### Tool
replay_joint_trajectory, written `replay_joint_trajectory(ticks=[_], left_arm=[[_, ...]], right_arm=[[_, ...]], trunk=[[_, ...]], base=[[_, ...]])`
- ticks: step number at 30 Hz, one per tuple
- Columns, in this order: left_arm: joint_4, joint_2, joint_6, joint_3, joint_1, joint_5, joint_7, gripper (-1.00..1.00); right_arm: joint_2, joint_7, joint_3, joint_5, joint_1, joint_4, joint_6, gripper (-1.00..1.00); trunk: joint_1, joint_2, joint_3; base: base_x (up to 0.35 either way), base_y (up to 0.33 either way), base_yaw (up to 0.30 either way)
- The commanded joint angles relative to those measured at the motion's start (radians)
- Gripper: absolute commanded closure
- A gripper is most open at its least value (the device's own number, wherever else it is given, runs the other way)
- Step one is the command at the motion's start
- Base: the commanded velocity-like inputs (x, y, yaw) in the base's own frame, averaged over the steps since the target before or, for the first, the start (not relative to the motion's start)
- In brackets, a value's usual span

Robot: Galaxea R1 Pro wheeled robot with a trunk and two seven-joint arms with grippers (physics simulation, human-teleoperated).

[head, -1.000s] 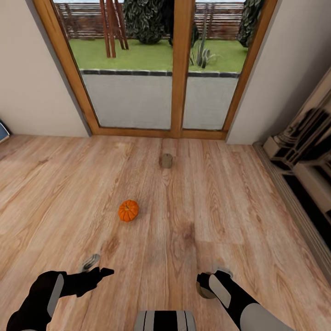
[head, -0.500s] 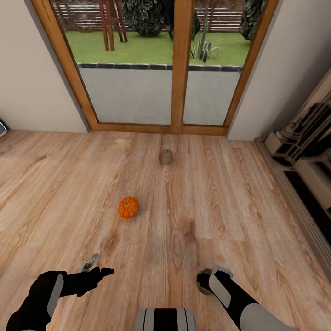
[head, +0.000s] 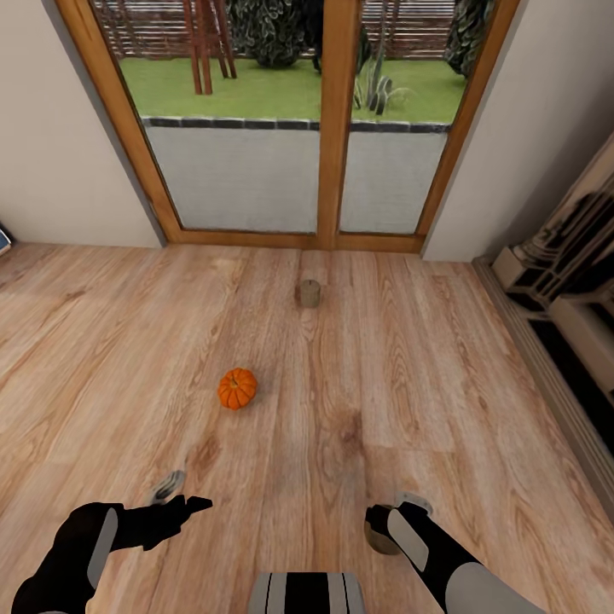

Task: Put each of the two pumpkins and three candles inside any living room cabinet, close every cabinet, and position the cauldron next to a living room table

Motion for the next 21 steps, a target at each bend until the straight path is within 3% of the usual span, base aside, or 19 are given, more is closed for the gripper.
replay_joint_trajectory(ticks=[1, 21], left_arm=[[0.0, 0.0, 0.0, 0.0, 0.0, 0.0, 0.0, -1.0], [0.0, 0.001, 0.0, 0.0, 0.0, 0.0, 0.0, -1.0]], right_arm=[[0.0, 0.0, 0.0, 0.0, 0.0, 0.0, 0.0, -1.0], [0.0, 0.0, -0.001, -0.002, 0.0, 0.002, 0.003, -1.0]], trunk=[[0.0, 0.0, 0.0], [0.0, 0.0, 0.0]], base=[[0.008, 0.0, 0.0], [0.001, 0.0, 0.0]])
